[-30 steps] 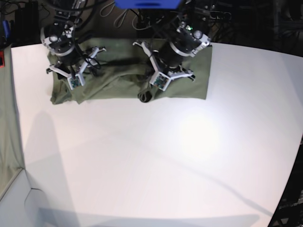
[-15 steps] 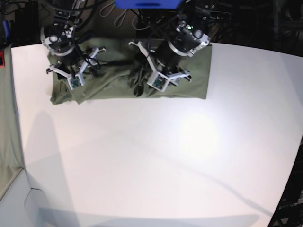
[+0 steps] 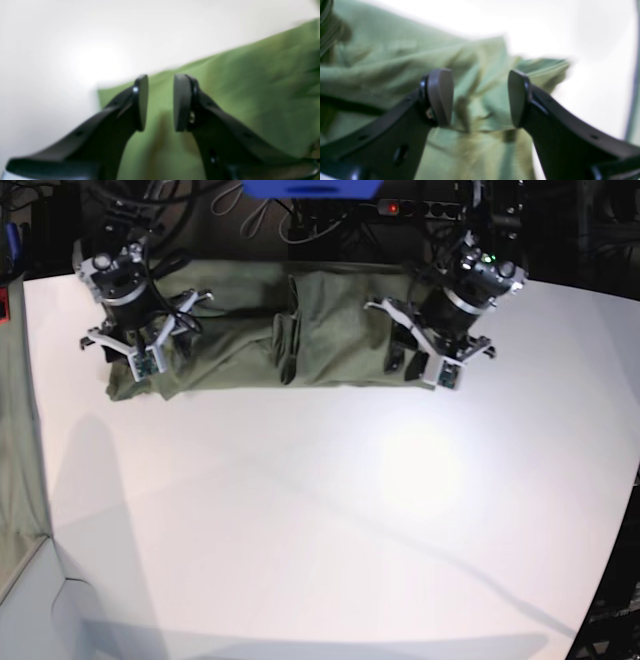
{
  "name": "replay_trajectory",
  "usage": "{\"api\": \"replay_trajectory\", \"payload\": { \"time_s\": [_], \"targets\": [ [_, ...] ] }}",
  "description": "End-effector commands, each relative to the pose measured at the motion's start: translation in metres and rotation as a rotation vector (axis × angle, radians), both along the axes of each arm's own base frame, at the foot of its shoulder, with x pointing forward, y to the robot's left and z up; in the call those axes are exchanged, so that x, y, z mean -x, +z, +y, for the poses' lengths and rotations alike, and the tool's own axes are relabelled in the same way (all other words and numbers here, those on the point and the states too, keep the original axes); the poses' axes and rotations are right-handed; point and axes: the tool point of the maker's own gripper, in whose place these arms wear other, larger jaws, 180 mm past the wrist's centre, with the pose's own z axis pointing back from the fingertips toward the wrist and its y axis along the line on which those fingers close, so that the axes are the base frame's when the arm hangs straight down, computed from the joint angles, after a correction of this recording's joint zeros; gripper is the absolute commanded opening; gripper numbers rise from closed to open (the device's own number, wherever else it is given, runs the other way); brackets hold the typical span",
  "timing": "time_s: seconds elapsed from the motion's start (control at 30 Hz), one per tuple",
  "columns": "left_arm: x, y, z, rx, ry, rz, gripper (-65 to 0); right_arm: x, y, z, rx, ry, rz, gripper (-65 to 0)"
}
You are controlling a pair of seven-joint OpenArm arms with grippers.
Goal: Layout the t-shirt on the table in an organized manner, then fold the t-shirt properly
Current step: 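Move the left gripper to the strip's middle and grasp it, then grasp both ends of the green strip with both grippers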
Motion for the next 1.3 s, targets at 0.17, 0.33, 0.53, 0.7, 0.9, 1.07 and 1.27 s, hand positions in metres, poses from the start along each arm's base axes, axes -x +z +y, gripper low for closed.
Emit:
{"api": "replay_trajectory", "payload": {
  "time_s": [0.17,0.33,0.53,0.7,0.9,1.07,1.27],
  "targets": [
    [-0.006,-0.014,0.011,0.026,0.039,0.018,-48.2,0.004,0.018,-0.033,0.079,-0.099,0.031,-23.6],
    [-0.005,-0.027,0.011,0.028,0.042,0.050,-48.2,0.010,0.009,-0.068,0.112,-0.227,0.137,-20.3],
    [-0.007,-0.035,0.012,0.030,0.046,0.071,-48.2,0.002,-0.002,-0.075,0.087,-0.267,0.183,-20.3],
    [-0.011,-0.033,0.012,0.030,0.046,0.062,-48.1,0.000,-0.006,-0.073,0.076,-0.262,0.193,-20.3],
    [-0.011,-0.035,0.013,0.028,0.046,0.065,-48.1,0.004,-0.024,-0.069,0.048,-0.258,0.238,-20.2],
    [-0.011,-0.034,0.013,0.026,0.046,0.064,-48.1,0.005,-0.038,-0.077,0.010,-0.301,0.268,-20.2],
    [-0.014,-0.033,0.013,0.025,0.046,0.058,-48.1,0.008,-0.053,-0.083,-0.032,-0.340,0.305,-20.2]
  ]
}}
